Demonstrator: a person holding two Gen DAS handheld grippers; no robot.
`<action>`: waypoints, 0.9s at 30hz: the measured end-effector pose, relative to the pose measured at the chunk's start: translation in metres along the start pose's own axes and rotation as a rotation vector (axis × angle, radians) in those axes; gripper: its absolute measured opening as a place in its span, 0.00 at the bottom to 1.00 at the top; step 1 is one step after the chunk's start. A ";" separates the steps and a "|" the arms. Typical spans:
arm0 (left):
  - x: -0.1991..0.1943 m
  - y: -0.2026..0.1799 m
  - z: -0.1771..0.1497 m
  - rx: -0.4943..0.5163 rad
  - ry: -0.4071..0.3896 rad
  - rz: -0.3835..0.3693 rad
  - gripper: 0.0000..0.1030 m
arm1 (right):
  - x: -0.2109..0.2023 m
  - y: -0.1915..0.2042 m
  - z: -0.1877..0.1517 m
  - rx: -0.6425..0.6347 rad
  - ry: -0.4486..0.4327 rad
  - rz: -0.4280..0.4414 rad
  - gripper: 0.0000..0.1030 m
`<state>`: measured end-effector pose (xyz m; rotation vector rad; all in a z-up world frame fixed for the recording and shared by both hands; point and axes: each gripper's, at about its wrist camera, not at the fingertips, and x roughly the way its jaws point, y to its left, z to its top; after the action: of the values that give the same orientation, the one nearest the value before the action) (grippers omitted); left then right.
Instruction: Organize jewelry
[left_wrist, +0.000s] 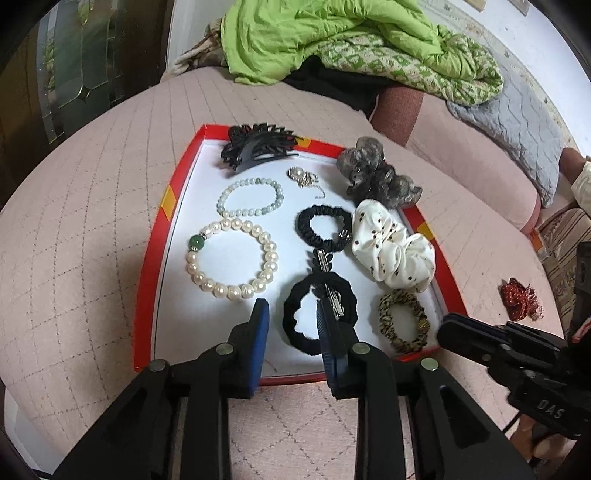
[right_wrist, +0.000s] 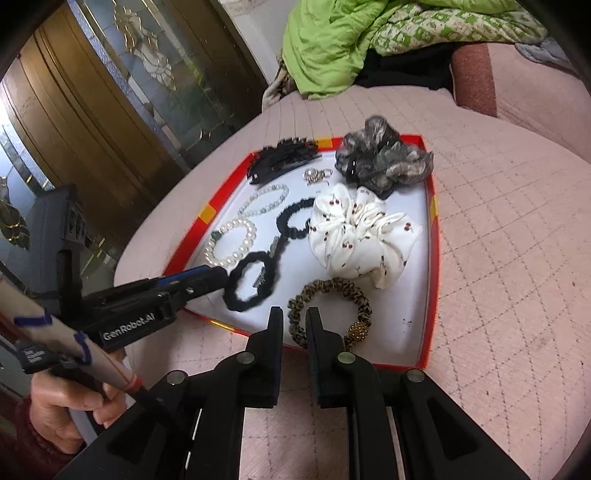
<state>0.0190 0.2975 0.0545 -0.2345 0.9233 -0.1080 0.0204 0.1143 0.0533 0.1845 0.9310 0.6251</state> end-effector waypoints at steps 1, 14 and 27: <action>-0.002 0.000 0.000 -0.004 -0.008 -0.004 0.25 | -0.005 0.001 0.000 0.000 -0.010 -0.003 0.15; -0.095 -0.055 -0.039 0.122 -0.256 0.051 0.61 | -0.129 0.026 -0.039 -0.006 -0.229 -0.173 0.52; -0.237 -0.082 -0.084 0.124 -0.513 0.222 1.00 | -0.246 0.068 -0.098 -0.003 -0.432 -0.459 0.92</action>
<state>-0.1895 0.2504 0.2100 -0.0375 0.4250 0.0982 -0.1940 0.0165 0.1931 0.0918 0.5256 0.1485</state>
